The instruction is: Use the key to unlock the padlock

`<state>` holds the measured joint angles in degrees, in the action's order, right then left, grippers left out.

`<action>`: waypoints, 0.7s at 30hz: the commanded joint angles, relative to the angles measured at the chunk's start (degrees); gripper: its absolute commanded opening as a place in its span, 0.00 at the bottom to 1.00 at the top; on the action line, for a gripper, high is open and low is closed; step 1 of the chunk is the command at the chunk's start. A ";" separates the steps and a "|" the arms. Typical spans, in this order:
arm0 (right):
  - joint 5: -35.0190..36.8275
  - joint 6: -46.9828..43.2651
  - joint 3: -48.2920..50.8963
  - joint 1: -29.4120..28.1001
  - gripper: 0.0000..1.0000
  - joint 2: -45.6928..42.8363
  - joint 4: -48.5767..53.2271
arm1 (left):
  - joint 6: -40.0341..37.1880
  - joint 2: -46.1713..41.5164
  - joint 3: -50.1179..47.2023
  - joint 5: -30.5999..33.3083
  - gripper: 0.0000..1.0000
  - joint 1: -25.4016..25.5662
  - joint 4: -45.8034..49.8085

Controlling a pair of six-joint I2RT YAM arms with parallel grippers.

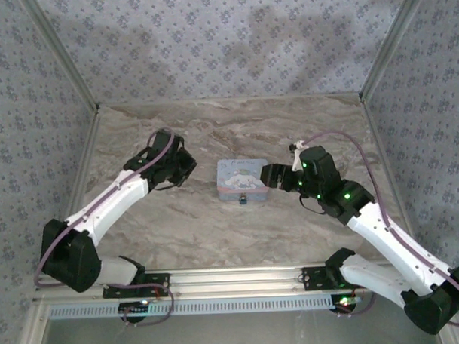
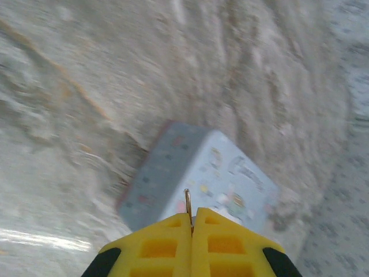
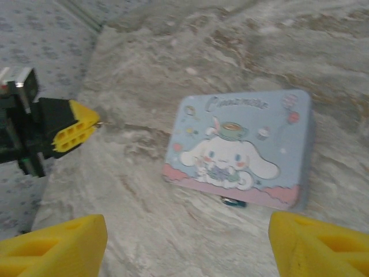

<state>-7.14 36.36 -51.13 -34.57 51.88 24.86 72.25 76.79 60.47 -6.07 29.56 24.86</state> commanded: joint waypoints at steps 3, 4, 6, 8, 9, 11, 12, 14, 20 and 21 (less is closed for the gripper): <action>-3.87 -4.31 0.76 -1.16 0.69 -1.17 -7.90 | 3.15 -2.54 2.96 -6.24 0.00 2.23 -7.90; -4.66 -5.27 0.50 -1.28 0.66 -0.85 -8.45 | 3.90 -2.65 3.21 -7.23 0.00 2.62 -9.17; -6.45 -6.59 -0.36 -1.27 0.61 0.24 -8.65 | 5.82 -2.54 3.42 -9.14 0.00 3.46 -11.82; -8.43 -6.76 -1.64 -1.13 0.56 1.87 -8.48 | 7.44 -2.70 3.50 -10.38 0.00 4.60 -14.38; -9.63 -6.05 -2.09 -1.05 0.55 2.82 -8.81 | 7.98 -2.81 3.69 -10.56 0.00 5.19 -15.43; -12.31 -3.60 -2.03 -0.71 0.52 4.26 -11.89 | 8.73 -3.07 3.95 -10.84 0.00 6.53 -17.28; -13.29 -2.42 -2.12 -0.62 0.52 4.98 -13.46 | 8.92 -3.18 4.19 -11.08 0.00 7.01 -18.18; -14.67 -0.77 -2.59 -0.45 0.52 6.22 -15.64 | 8.97 -3.23 4.79 -11.12 0.00 8.09 -18.80; -17.93 9.33 -2.68 1.21 0.52 8.18 -23.70 | 6.46 -3.24 5.20 -10.89 0.00 10.77 -21.48; -18.16 10.54 -2.53 1.45 0.51 8.22 -24.39 | 5.25 -3.34 4.96 -10.83 0.00 11.13 -22.58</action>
<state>-22.48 41.23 -51.81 -33.78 60.16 6.00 79.24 75.24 63.83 -15.92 39.92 6.42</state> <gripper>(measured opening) 0.515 0.060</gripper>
